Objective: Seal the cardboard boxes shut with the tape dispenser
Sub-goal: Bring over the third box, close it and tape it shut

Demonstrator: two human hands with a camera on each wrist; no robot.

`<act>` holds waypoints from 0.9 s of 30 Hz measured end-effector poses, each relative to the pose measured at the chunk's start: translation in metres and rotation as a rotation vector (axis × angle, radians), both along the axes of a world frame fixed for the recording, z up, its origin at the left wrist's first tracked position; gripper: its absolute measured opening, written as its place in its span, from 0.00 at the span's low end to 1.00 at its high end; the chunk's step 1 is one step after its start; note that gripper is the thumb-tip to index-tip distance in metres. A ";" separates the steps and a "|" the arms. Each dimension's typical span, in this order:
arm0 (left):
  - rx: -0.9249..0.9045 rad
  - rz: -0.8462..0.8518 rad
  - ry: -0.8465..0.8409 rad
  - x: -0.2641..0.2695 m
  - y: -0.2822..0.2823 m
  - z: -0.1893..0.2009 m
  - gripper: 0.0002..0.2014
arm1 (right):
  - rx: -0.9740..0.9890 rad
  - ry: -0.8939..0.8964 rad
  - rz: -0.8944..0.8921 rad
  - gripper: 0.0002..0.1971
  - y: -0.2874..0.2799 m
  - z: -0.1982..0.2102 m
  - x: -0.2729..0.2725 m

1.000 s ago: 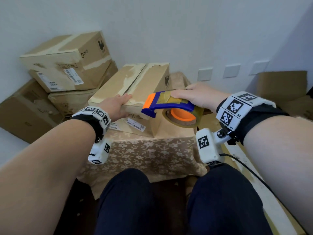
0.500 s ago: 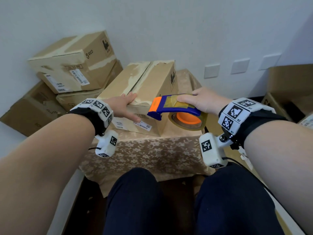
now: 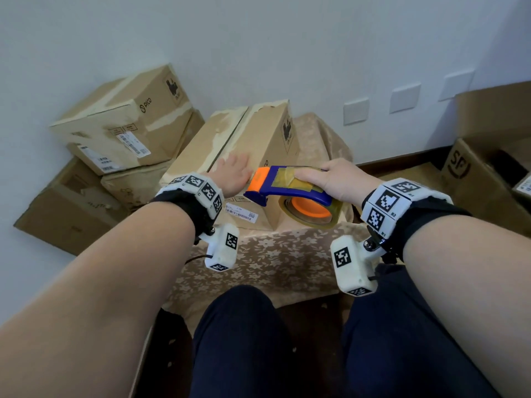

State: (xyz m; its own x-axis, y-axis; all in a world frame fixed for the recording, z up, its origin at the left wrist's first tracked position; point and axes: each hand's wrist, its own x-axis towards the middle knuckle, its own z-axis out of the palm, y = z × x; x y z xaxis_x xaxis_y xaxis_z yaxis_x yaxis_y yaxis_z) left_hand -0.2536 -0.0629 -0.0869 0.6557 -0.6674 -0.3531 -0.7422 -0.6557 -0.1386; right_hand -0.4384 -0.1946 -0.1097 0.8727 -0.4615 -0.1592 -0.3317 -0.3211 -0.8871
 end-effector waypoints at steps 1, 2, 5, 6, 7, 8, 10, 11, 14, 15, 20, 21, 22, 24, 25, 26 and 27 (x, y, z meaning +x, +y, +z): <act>0.019 -0.023 0.000 0.002 -0.002 -0.001 0.21 | 0.013 -0.014 -0.004 0.23 0.000 -0.002 -0.002; 0.037 -0.041 -0.002 0.001 -0.003 0.001 0.21 | 0.026 -0.031 -0.007 0.22 -0.001 -0.004 -0.003; 0.059 -0.098 0.005 0.000 -0.001 -0.001 0.22 | 0.099 -0.062 -0.008 0.20 -0.002 -0.011 -0.005; 0.052 -0.108 0.011 -0.001 -0.001 -0.001 0.23 | 0.122 -0.065 -0.010 0.20 -0.002 -0.014 -0.006; 0.043 -0.106 0.014 -0.002 0.000 -0.002 0.24 | 0.137 -0.069 -0.015 0.19 -0.003 -0.018 -0.007; 0.053 -0.108 0.012 -0.003 0.000 -0.002 0.25 | 0.154 -0.078 -0.024 0.20 -0.004 -0.023 -0.008; 0.059 -0.108 0.020 -0.006 -0.001 0.000 0.26 | 0.194 -0.101 -0.033 0.20 -0.006 -0.032 -0.012; 0.047 -0.098 0.031 -0.008 -0.001 0.000 0.26 | 0.217 -0.116 -0.032 0.20 -0.008 -0.036 -0.015; 0.028 -0.066 0.068 -0.010 -0.002 0.001 0.26 | 0.274 -0.160 -0.012 0.19 -0.011 -0.042 -0.021; 0.036 -0.063 0.064 -0.010 -0.002 0.001 0.25 | 0.280 -0.170 0.000 0.18 -0.013 -0.043 -0.022; 0.019 -0.033 0.076 -0.010 -0.005 0.000 0.25 | 0.346 -0.215 -0.004 0.14 -0.026 -0.056 -0.029; 0.020 -0.027 0.081 -0.009 -0.005 0.000 0.25 | 0.358 -0.216 -0.004 0.15 -0.027 -0.058 -0.030; 0.019 -0.019 0.087 -0.009 -0.005 0.000 0.25 | 0.371 -0.218 0.000 0.15 -0.028 -0.061 -0.030; 0.001 0.006 0.095 -0.006 -0.003 -0.001 0.28 | 0.404 -0.226 0.005 0.14 -0.029 -0.062 -0.030; -0.008 0.020 0.100 -0.005 -0.003 -0.001 0.30 | 0.417 -0.229 0.001 0.14 -0.029 -0.063 -0.032; -0.018 0.029 0.107 -0.005 -0.003 -0.002 0.30 | 0.423 -0.230 -0.005 0.14 -0.031 -0.064 -0.034; -0.026 0.037 0.113 -0.005 -0.003 -0.003 0.30 | 0.427 -0.229 -0.015 0.15 -0.032 -0.065 -0.037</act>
